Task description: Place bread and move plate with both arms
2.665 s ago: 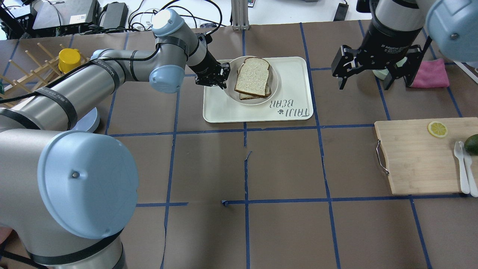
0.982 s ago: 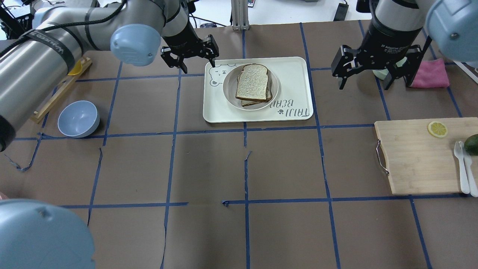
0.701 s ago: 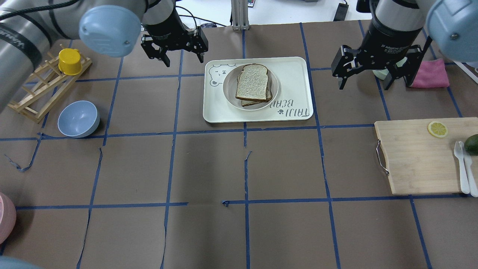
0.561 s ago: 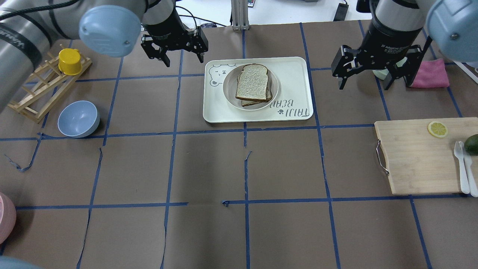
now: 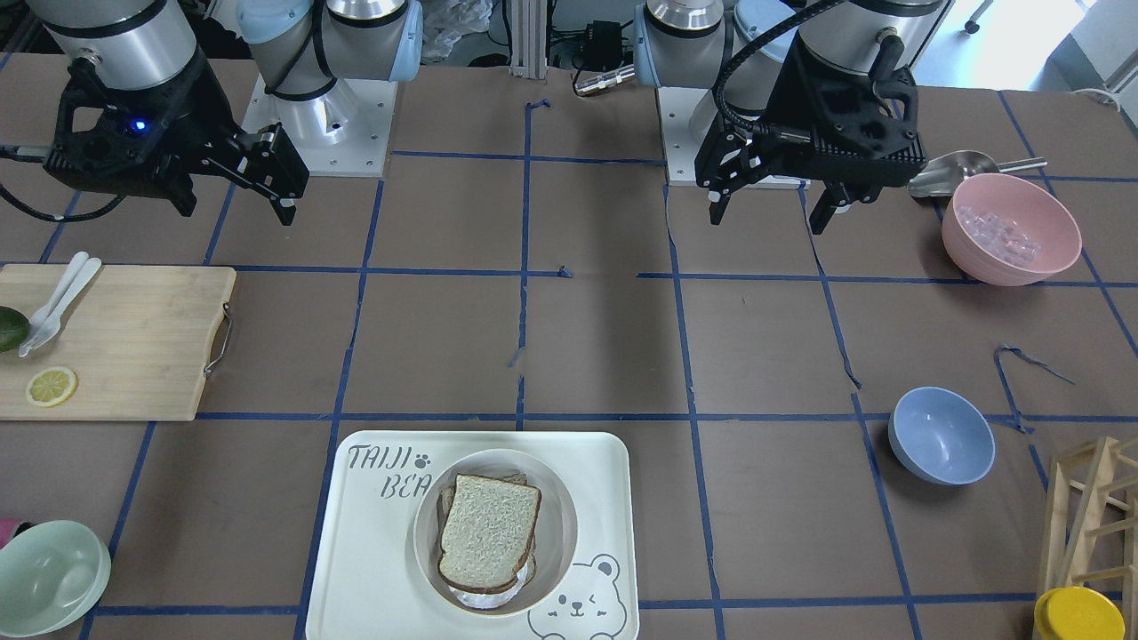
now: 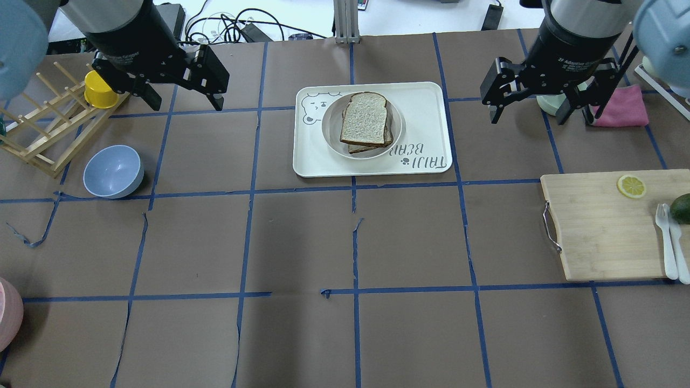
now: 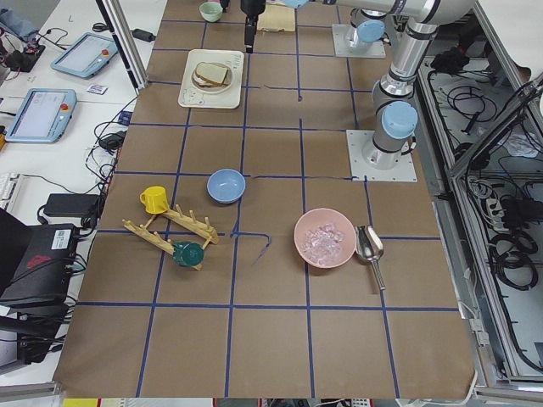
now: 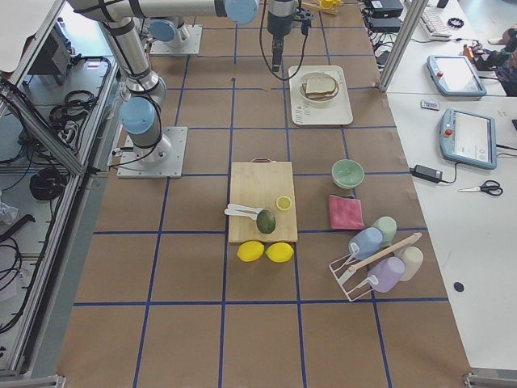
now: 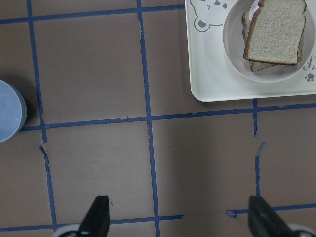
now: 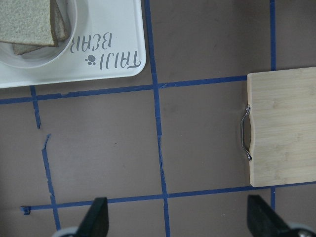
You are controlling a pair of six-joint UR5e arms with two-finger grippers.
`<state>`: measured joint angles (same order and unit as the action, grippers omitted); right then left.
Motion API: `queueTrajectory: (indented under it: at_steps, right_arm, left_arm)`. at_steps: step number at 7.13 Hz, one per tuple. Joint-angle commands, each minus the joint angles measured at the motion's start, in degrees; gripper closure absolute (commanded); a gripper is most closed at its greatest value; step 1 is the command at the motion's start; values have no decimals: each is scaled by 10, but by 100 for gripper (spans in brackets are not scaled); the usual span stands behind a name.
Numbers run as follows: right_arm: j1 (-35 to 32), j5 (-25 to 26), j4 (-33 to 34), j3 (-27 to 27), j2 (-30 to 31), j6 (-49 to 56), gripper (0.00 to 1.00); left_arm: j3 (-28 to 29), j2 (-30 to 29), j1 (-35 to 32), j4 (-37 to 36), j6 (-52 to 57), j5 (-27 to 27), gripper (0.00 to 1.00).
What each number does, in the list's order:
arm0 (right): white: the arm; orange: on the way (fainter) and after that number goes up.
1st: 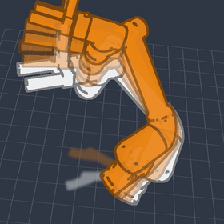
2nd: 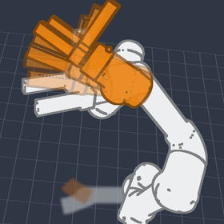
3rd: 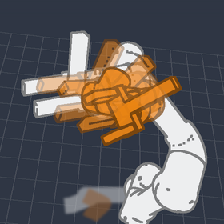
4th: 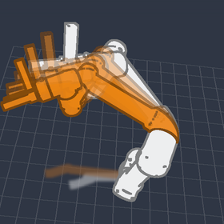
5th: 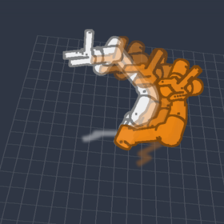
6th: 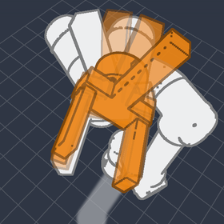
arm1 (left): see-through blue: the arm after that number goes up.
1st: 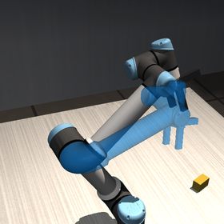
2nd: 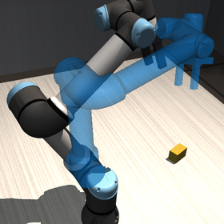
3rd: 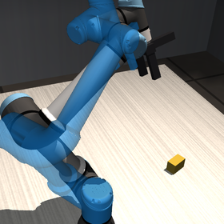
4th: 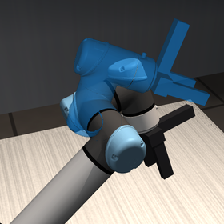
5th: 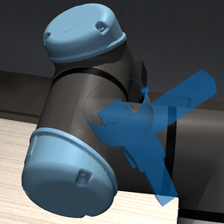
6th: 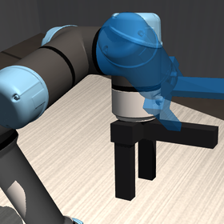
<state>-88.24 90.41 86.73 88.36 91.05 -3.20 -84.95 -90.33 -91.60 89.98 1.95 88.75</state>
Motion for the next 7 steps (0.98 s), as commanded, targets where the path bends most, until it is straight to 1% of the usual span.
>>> queueTrajectory:
  at_steps: [1,7]
  right_arm:
    - [0,-1,-2,3,10,-2,0]
    - [0,-2,4,4,9,3,0]
  left_arm:
    - [-19,10,2,-26,4,-1,0]
    - [-19,13,5,-17,-3,3,0]
